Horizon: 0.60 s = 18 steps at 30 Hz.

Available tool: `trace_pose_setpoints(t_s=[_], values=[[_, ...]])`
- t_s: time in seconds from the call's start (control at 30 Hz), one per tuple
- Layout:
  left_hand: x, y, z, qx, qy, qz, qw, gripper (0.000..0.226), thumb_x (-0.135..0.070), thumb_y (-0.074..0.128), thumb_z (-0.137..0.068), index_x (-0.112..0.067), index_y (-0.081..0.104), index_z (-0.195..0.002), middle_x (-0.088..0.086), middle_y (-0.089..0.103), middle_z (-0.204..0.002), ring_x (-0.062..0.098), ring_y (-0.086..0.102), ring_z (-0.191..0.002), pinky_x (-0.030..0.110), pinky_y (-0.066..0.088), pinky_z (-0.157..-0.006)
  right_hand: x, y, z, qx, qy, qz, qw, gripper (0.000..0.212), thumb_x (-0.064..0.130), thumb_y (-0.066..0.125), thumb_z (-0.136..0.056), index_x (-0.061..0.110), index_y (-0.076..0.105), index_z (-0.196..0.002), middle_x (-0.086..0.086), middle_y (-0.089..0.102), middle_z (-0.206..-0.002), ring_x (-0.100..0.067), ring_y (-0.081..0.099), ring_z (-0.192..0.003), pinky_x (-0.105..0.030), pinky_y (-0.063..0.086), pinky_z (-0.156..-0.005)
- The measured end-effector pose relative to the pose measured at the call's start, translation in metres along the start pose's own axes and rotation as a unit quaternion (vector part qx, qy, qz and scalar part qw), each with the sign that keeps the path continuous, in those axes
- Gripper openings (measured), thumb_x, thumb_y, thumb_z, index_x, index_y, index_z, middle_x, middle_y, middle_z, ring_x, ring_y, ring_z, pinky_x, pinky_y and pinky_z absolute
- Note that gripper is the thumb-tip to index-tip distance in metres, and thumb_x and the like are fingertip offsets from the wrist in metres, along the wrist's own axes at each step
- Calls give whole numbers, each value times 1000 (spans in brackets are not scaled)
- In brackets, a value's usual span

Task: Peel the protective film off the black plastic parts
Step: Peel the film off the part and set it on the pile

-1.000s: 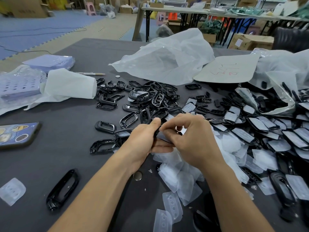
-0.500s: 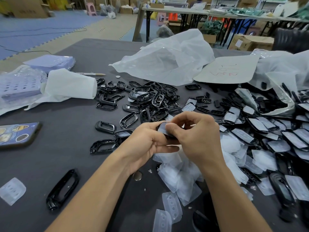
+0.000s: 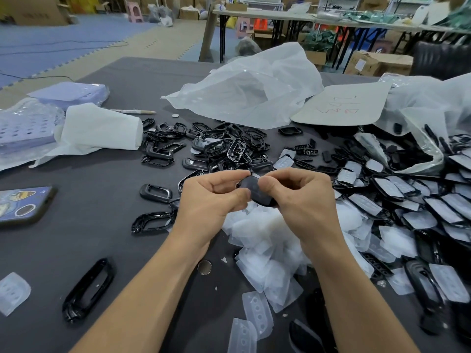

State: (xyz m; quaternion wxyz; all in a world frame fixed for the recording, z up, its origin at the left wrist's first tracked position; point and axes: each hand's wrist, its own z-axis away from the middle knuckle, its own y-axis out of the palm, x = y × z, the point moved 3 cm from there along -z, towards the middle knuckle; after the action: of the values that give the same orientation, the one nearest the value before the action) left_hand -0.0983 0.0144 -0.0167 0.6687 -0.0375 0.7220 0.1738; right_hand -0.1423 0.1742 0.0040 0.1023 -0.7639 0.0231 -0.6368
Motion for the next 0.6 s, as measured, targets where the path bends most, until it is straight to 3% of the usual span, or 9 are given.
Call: trace_pose_setpoints(t_s=[0.1, 0.2, 0.33, 0.6], values=[[-2, -3, -1, -28, 7, 0, 1000, 33, 7, 78, -83, -21, 81, -100, 9, 81, -87, 14, 71, -69, 22, 58, -65, 1, 2, 0, 44, 36, -36, 998, 13, 8, 74, -90, 17, 79, -82, -7, 75, -71, -19, 64, -54, -27, 47, -50], [-4, -3, 0, -11, 14, 1, 1000, 37, 10, 77, -84, -20, 79, -105, 8, 81, -91, 13, 71, -69, 23, 59, -66, 1, 5, 1, 59, 62, -97, 992, 21, 0, 67, -94, 14, 78, -82, -15, 73, -70, -22, 62, -53, -27, 47, -47], [-4, -1, 0, 6, 17, 3, 1000, 43, 14, 74, -82, -20, 78, -108, 9, 81, -94, 16, 74, -77, 28, 62, -71, 2, 4, 1, 46, 87, -156, 983, 11, -3, 70, -92, 5, 75, -87, -17, 73, -72, -21, 62, -51, -27, 49, -46], [-5, -2, 1, -7, 18, 17, 1000, 32, 7, 77, -85, -21, 82, -99, 12, 81, -92, 15, 72, -68, 24, 58, -64, 2, 4, 2, 25, 77, -168, 982, 11, -7, 73, -88, 4, 74, -87, -12, 73, -69, -20, 63, -51, -25, 50, -47]])
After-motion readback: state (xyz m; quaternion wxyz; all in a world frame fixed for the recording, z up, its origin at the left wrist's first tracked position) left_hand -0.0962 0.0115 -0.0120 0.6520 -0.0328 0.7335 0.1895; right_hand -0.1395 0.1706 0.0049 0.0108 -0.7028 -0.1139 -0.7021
